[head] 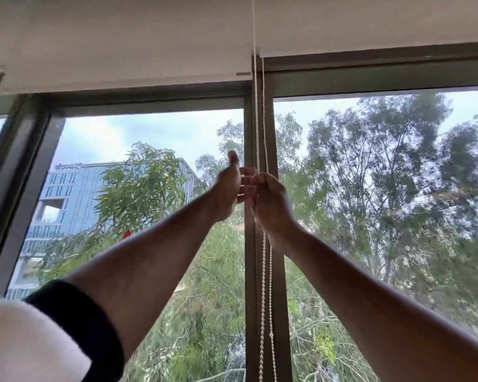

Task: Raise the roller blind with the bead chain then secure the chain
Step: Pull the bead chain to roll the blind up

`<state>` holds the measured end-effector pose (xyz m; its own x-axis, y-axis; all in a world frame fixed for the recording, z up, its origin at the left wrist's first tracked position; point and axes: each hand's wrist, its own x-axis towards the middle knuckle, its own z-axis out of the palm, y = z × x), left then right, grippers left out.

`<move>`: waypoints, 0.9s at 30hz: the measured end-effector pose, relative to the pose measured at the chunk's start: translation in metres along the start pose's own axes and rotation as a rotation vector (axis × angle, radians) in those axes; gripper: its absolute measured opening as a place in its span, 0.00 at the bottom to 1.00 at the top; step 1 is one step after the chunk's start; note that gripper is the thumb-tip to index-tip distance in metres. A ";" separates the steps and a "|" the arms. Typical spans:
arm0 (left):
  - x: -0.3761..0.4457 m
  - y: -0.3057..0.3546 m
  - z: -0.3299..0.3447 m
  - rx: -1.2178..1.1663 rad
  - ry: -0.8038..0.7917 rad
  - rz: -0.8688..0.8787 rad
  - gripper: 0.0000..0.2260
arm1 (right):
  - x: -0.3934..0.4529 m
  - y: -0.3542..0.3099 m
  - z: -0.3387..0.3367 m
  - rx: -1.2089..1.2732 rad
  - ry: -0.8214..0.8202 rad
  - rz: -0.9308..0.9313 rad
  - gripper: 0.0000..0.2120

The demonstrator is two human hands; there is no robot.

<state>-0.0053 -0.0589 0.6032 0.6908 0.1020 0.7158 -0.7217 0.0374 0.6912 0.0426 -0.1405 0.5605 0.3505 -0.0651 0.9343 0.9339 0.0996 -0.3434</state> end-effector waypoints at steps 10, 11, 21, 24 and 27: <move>0.009 0.023 0.040 -0.064 0.047 -0.015 0.19 | -0.046 0.021 -0.007 0.022 -0.067 0.007 0.18; 0.010 0.017 0.040 -0.067 0.053 0.004 0.19 | -0.050 0.021 -0.011 0.020 -0.092 0.009 0.17; -0.008 -0.047 0.025 -0.063 0.047 0.019 0.19 | -0.027 0.004 -0.050 0.119 -0.153 0.421 0.15; -0.020 -0.066 0.025 -0.050 0.008 0.023 0.18 | 0.004 -0.014 -0.041 0.273 -0.090 0.414 0.13; -0.029 -0.076 0.026 -0.085 -0.038 0.005 0.17 | 0.029 -0.030 -0.020 0.404 -0.101 0.439 0.11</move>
<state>0.0302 -0.0908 0.5323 0.6871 0.0651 0.7236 -0.7252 0.1209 0.6778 0.0264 -0.1656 0.5959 0.6701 0.1601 0.7248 0.5960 0.4660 -0.6539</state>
